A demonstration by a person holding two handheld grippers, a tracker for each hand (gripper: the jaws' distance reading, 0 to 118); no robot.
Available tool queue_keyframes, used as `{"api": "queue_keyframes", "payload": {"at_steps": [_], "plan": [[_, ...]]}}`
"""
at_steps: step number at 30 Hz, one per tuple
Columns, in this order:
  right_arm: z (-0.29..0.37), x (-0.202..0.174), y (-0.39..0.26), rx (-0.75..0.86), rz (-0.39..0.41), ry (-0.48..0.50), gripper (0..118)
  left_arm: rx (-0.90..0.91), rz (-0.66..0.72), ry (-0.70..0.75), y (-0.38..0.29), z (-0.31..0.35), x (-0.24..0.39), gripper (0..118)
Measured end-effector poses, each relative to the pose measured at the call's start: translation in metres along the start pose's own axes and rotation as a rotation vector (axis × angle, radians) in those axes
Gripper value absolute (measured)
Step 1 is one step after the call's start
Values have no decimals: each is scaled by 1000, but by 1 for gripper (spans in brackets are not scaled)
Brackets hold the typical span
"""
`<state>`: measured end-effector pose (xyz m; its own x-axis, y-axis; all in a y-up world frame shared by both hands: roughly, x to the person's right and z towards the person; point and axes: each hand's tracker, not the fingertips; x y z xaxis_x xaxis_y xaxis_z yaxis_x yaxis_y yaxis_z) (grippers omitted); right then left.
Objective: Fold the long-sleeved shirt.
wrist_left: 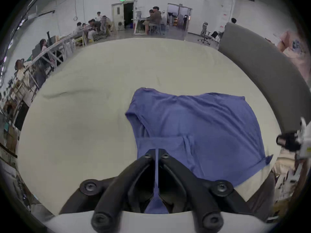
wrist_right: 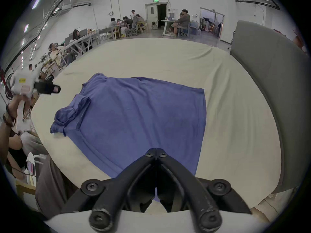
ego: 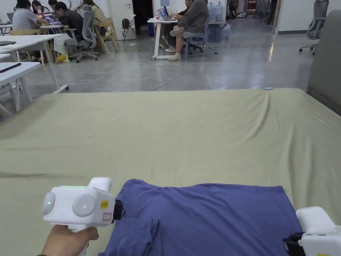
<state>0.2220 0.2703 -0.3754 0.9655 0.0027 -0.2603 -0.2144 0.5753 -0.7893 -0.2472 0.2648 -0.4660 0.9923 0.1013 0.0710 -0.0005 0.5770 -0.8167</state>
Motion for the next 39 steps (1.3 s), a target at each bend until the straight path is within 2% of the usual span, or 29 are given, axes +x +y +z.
{"api": "queue_keyframes", "payload": {"at_steps": [2,3,5,6,8,14,20,21,22,23,24,25,26,30,31,33,34,36,39], "plan": [[-4,0,1,-7,5,-1,0,25,7,33,24,-20,-6,0],[-6,1,2,-12,5,0,0,44,17,50,39,-33,-11,21],[-12,3,5,-20,8,2,0,45,18,67,67,-62,-20,79],[-14,3,6,-22,9,1,0,27,17,83,79,-76,-23,79],[-19,4,8,-32,14,-4,0,-17,25,105,96,-101,-22,93],[-39,6,9,-70,16,2,0,-71,98,94,127,-169,-26,92],[-53,13,11,-96,8,-4,0,-174,52,143,114,-207,-18,90],[-53,14,12,-95,5,-4,0,-129,56,153,111,-200,-15,82],[-56,16,16,-94,0,-5,0,-143,61,164,114,-195,-11,65],[-59,19,21,-91,-8,-4,0,-141,65,183,116,-189,-10,40],[-62,23,28,-84,-18,-2,0,-132,55,181,117,-181,-4,0],[-66,28,36,-80,-27,-2,0,-109,39,114,117,-176,-2,0],[-72,33,48,-80,-35,-10,0,-99,48,120,115,-172,2,0],[-100,61,115,-50,-41,-132,1,-108,83,90,113,-155,1,0],[-109,71,135,-39,-66,-155,16,-104,100,87,115,-153,-4,0],[-127,92,170,-46,-141,-167,62,-97,113,78,112,-144,-7,0],[-139,103,185,-73,-184,-163,63,-96,114,77,111,-141,-8,0],[-163,119,204,-151,-218,-132,62,-95,114,76,110,-137,-11,0],[-194,127,213,-248,-229,-133,62,-94,116,72,110,-134,-12,0]]}}
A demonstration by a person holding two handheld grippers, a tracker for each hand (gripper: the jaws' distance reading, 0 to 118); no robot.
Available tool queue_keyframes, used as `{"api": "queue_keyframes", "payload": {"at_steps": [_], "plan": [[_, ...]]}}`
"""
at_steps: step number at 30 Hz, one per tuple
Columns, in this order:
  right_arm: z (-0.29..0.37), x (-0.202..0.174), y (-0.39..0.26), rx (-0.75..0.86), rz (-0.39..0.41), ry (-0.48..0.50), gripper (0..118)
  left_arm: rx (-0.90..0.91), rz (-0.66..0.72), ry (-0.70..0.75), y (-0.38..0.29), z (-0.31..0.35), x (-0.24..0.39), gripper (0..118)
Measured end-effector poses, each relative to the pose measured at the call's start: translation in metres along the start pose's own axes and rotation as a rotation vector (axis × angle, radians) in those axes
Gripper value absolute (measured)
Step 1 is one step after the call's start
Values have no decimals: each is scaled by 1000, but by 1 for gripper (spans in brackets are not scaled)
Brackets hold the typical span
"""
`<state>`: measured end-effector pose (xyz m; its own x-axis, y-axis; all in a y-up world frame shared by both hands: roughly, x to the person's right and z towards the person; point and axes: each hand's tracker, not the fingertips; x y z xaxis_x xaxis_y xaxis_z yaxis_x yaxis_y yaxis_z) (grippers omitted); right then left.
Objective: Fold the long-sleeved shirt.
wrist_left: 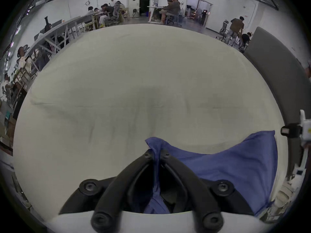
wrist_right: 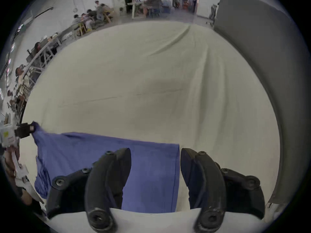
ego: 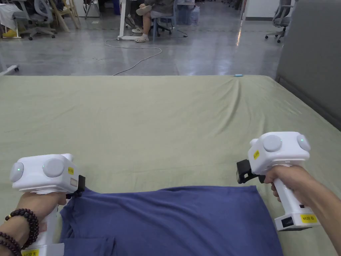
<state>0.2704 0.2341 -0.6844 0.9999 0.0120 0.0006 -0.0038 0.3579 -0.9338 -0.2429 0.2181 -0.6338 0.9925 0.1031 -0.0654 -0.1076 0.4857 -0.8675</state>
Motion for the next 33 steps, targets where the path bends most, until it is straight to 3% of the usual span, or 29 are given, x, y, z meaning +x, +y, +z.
{"api": "queue_keyframes", "payload": {"at_steps": [8,12,13,15,17,20,23,31,33], "plan": [[-45,-1,0,-111,12,-38,62,10,-30,1,2,0,5,0],[-64,-3,-7,-117,29,-44,50,3,-30,5,0,-3,5,0],[-63,-6,-7,-117,39,-53,43,-4,-32,7,0,-3,4,0],[-54,-16,-7,-117,66,-35,0,-1,-32,10,-3,-1,4,0],[-47,-28,-12,-98,126,-116,0,1,-21,5,-4,3,3,0],[-11,-31,-11,-29,116,-92,0,80,20,-14,-1,27,0,0],[46,-21,-1,47,70,4,0,175,3,-55,16,74,-1,0],[262,-9,11,359,118,43,0,440,16,-112,60,236,8,0],[320,-7,20,436,132,8,0,497,21,-119,82,282,11,0]]}}
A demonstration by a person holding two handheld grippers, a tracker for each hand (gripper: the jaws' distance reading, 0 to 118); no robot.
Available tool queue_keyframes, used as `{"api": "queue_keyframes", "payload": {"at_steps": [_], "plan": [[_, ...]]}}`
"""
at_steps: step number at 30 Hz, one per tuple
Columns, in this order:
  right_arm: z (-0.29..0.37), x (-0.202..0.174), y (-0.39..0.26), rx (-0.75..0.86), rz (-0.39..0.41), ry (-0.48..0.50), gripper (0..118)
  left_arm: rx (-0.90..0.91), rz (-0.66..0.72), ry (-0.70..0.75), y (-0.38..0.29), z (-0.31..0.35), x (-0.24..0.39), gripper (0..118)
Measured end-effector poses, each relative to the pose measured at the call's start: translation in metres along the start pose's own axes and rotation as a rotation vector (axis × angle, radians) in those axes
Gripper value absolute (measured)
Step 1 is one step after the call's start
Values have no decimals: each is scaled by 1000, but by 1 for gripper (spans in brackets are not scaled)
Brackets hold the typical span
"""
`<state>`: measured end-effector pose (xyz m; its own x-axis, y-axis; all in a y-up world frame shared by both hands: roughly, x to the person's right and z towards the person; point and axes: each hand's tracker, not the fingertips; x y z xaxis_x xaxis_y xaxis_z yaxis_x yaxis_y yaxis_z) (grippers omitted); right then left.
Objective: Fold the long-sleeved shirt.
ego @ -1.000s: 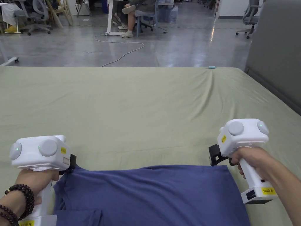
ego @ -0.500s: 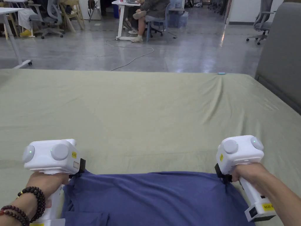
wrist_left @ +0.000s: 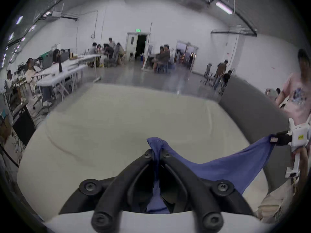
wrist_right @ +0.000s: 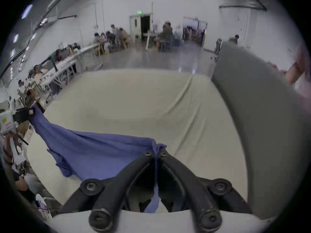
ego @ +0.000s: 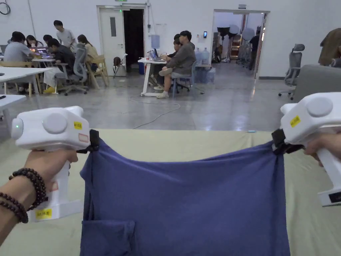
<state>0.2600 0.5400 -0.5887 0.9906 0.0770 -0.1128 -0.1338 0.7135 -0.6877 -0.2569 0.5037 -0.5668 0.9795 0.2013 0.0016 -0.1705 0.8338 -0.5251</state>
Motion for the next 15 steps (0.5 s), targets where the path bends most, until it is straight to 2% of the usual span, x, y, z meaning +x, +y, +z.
{"api": "queue_keyframes", "payload": {"at_steps": [2,4,8,12,15], "plan": [[38,4,34,62,26,-38,0,71,-33,3,44,24,10,0],[72,10,71,148,15,-79,0,173,-51,11,92,43,22,0],[115,26,147,313,-56,-105,0,337,3,-8,184,77,49,0],[139,29,188,403,-99,-220,0,459,-41,-12,236,101,76,0],[140,38,199,434,-172,-195,0,527,-50,11,256,109,85,0]]}}
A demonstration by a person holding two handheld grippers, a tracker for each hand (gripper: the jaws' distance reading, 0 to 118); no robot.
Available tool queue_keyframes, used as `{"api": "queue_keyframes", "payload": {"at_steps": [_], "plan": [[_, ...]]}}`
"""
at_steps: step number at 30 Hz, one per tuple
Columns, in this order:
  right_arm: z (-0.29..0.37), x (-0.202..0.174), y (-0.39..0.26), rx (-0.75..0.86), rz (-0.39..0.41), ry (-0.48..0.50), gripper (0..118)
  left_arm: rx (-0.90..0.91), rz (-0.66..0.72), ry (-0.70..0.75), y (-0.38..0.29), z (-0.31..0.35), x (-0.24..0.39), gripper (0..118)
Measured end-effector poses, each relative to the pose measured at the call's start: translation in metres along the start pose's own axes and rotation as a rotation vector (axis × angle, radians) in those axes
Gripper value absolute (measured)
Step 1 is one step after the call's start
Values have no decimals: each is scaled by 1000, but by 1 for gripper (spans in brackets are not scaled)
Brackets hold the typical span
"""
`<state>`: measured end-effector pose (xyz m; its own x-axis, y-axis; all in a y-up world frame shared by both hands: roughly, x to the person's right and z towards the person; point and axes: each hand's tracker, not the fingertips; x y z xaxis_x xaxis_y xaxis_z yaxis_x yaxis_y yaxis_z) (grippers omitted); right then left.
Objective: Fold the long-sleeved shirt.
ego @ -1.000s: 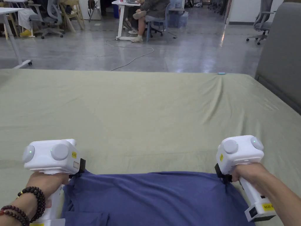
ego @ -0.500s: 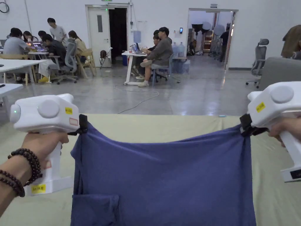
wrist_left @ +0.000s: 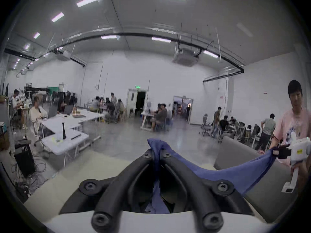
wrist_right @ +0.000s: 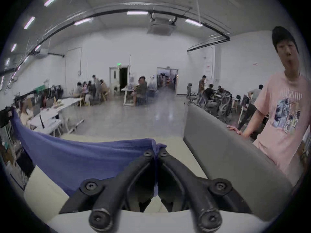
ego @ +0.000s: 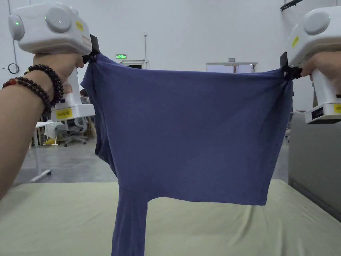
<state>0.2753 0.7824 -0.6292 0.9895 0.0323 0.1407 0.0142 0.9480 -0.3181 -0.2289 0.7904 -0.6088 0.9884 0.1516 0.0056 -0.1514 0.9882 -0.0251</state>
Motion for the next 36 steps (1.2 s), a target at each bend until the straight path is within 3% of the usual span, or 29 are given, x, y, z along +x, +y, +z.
{"api": "queue_keyframes", "payload": {"at_steps": [4,6,15,29,36], "plan": [[-10,2,1,31,-23,3,0,16,24,1,17,-9,0,0],[-19,-2,-3,17,9,12,0,5,-1,19,18,-16,3,0],[-57,-14,-35,-8,20,25,0,-65,-26,29,-35,-44,-17,0],[-126,-23,-238,-273,19,104,0,-380,-5,64,-257,-39,-67,0],[-72,-15,-289,-277,62,153,0,-403,49,15,-289,25,-85,0]]}}
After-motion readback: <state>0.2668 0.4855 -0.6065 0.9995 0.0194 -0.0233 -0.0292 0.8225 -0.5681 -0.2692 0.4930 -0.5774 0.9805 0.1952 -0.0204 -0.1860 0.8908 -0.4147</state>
